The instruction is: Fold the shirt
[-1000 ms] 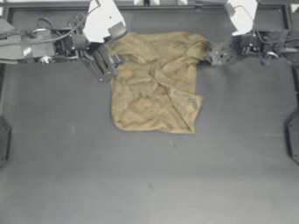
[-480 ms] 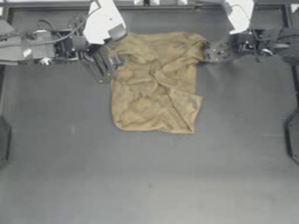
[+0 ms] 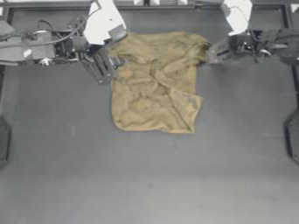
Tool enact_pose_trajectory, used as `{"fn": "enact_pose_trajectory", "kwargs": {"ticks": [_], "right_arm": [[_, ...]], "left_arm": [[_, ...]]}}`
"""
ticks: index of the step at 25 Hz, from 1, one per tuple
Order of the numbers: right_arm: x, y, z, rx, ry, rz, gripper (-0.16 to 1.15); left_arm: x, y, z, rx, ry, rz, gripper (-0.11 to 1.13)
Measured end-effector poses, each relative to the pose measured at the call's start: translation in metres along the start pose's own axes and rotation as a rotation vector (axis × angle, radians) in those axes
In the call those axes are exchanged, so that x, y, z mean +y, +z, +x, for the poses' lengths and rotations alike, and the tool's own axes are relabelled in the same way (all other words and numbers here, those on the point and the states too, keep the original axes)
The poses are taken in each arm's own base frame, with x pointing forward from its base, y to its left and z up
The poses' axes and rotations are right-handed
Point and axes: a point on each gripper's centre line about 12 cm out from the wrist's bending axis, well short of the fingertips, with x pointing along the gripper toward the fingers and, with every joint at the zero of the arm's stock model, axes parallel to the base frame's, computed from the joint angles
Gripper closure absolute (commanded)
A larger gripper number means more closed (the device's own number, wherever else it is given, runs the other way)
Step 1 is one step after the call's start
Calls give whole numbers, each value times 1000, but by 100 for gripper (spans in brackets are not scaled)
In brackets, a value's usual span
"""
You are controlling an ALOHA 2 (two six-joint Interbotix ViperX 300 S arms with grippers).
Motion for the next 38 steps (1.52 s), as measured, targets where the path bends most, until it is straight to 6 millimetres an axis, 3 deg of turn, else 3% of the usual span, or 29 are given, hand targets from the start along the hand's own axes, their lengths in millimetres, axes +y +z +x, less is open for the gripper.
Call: {"fn": "enact_pose_trajectory", "kwargs": {"ticks": [9,16,22,32,35,38], "right_arm": [[34,25,-29,-67,26,-79,92],[74,50,-46,-134,90,-120,92],[96,61,-34,-132,106,-125,92],[127,74,-7,-127,130,-135,90],[133,74,-1,-126,137,-154,79],[136,73,2,-131,149,-162,47]], "left_arm": [[1,-5,1,12,2,2,14],[5,-6,-23,-33,-3,-11,14],[7,-15,-34,-57,-12,-26,14],[6,-21,-36,-77,-31,-31,14],[6,-21,-35,-77,-31,-30,14],[6,-21,-36,-79,-31,-29,13]]}}
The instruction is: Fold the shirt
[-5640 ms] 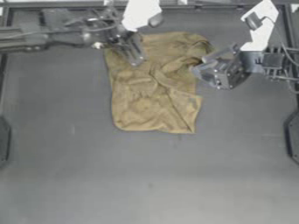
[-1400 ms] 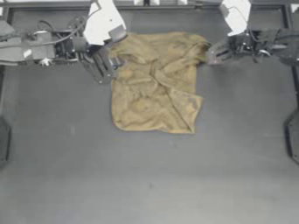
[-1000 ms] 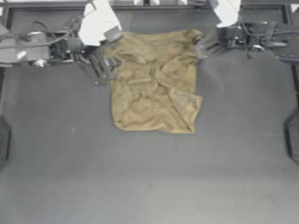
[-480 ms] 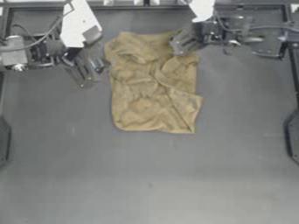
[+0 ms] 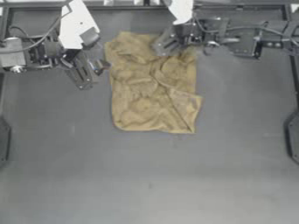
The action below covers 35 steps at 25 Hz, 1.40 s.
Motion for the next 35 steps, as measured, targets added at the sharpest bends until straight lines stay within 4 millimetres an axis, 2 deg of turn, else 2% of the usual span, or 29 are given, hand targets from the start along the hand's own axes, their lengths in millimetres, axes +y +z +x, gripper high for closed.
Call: {"fn": "enact_pose_trajectory", "kwargs": {"ticks": [4,5,10,16,23,29,32,35], "right_arm": [[3,3,1,-23,29,8,-4],[3,3,1,-27,33,8,-8],[6,8,-8,-53,50,-7,-1],[13,12,-46,-109,80,-77,-1],[37,-8,-102,-158,151,-265,-1],[52,-28,-147,-130,150,-431,-1],[53,-40,-159,-49,133,-469,-1],[50,-53,-160,39,140,-462,-1]], "left_arm": [[-2,-4,2,-5,-11,4,11],[-2,-7,3,-8,-15,5,11],[-3,-6,-3,-43,-29,11,11],[-7,-3,-7,-71,-43,78,10],[-28,-5,-10,-79,-88,214,-2],[-43,-11,-13,-58,-117,257,-1],[-50,-15,-15,-39,-127,276,-1],[-57,-18,-17,-24,-138,295,-1]]}}
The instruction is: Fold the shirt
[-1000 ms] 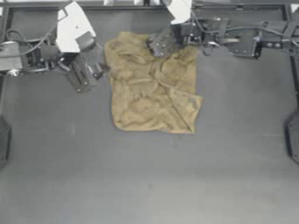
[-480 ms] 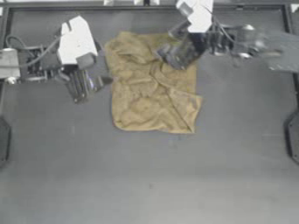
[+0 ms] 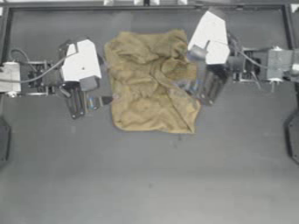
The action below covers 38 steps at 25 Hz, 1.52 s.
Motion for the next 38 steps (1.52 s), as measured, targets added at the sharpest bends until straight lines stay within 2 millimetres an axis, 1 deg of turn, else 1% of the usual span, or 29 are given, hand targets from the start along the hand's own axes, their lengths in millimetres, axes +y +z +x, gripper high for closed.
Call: {"fn": "enact_pose_trajectory", "kwargs": {"ticks": [3,5,10,15,20,23,28,34,38], "right_arm": [[4,-10,3,42,30,5,-1],[5,-15,5,62,37,1,-1],[15,-29,6,101,48,-66,-1],[22,-37,6,142,49,-144,-1],[34,-47,15,197,56,-233,-1],[42,-51,21,200,60,-303,-1],[59,-54,26,164,84,-394,-1],[64,-68,39,190,97,-410,-1],[67,-73,49,200,104,-406,-1]], "left_arm": [[-9,-3,2,28,-13,20,-1],[-16,-10,9,79,-20,45,-1],[-32,-24,30,185,-36,116,-1],[-42,-28,47,238,-45,151,-1],[-52,-32,66,300,-38,209,-1],[-55,-32,74,312,-36,232,-1],[-57,-33,78,311,-40,236,-1],[-61,-38,87,319,-50,242,-1],[-63,-44,95,331,-56,248,-1]]}}
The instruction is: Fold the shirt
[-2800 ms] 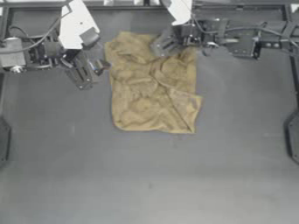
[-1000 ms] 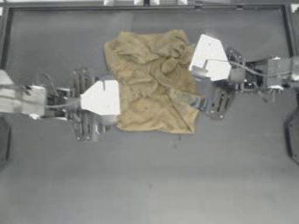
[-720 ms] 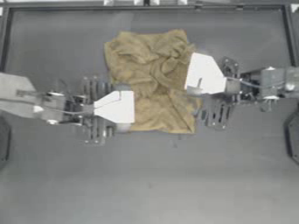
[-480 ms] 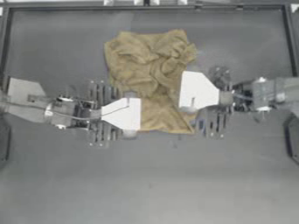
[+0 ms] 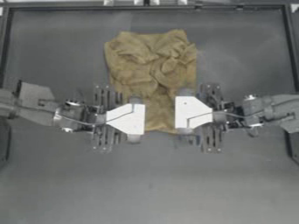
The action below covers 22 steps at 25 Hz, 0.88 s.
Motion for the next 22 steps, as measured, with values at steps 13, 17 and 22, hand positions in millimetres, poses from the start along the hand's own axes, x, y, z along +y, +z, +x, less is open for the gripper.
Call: {"fn": "enact_pose_trajectory", "kwargs": {"ticks": [13,17,22], "right_arm": [[4,-11,29,35,19,13,-1],[0,-15,33,30,19,30,-1],[-4,-23,41,33,20,59,-1]], "left_arm": [[-2,-7,29,24,-17,1,0],[3,-11,36,23,-20,-13,0],[10,-16,40,21,-18,-36,0]]}}
